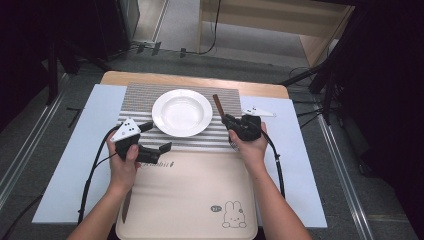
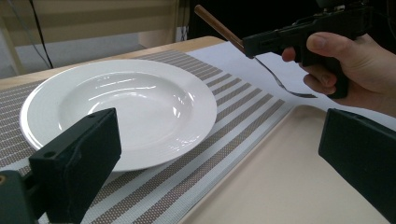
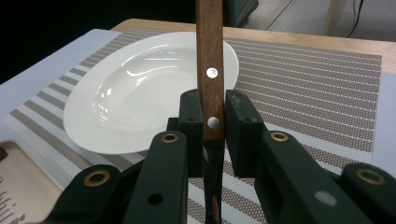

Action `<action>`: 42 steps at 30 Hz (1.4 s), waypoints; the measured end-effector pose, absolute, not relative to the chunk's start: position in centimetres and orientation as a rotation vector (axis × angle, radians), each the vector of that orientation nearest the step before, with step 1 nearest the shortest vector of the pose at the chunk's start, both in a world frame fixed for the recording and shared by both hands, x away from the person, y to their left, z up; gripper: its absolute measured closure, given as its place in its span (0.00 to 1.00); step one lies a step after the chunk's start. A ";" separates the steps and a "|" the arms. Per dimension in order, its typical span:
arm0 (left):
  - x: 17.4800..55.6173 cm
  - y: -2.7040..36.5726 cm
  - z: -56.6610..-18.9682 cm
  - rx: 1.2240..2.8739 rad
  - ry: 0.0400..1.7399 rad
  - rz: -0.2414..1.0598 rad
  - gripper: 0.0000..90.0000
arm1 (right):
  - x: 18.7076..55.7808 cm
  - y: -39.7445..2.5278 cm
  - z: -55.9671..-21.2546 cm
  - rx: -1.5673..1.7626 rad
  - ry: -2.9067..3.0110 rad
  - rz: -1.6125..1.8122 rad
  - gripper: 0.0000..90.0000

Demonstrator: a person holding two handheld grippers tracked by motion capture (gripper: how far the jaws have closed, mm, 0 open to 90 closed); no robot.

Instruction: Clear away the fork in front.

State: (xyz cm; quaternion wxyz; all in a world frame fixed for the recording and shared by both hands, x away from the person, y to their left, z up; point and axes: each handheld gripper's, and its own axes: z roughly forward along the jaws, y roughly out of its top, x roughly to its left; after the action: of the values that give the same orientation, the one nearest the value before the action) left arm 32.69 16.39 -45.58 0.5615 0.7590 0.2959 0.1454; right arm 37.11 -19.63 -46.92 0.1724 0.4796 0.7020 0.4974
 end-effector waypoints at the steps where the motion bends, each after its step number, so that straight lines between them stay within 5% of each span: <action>1: 32.7 16.3 -45.6 1.786 0.696 0.341 0.00 | 37.0 -19.6 -46.9 1.357 1.995 1.414 0.85; 24: 34.2 12.2 -45.1 1.762 0.718 0.241 0.04 | 34.5 -18.1 -47.0 1.251 2.011 1.522 0.85; 42: 35.5 9.7 -45.0 1.696 0.835 0.129 0.39 | 33.3 -17.1 -47.0 1.151 2.032 1.586 0.85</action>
State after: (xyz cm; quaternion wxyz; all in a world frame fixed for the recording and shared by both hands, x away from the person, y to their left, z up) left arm 35.47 9.73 -44.96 0.5838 0.7267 0.3579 0.0553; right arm 33.31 -17.05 -46.97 0.1587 0.4025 0.7106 0.5548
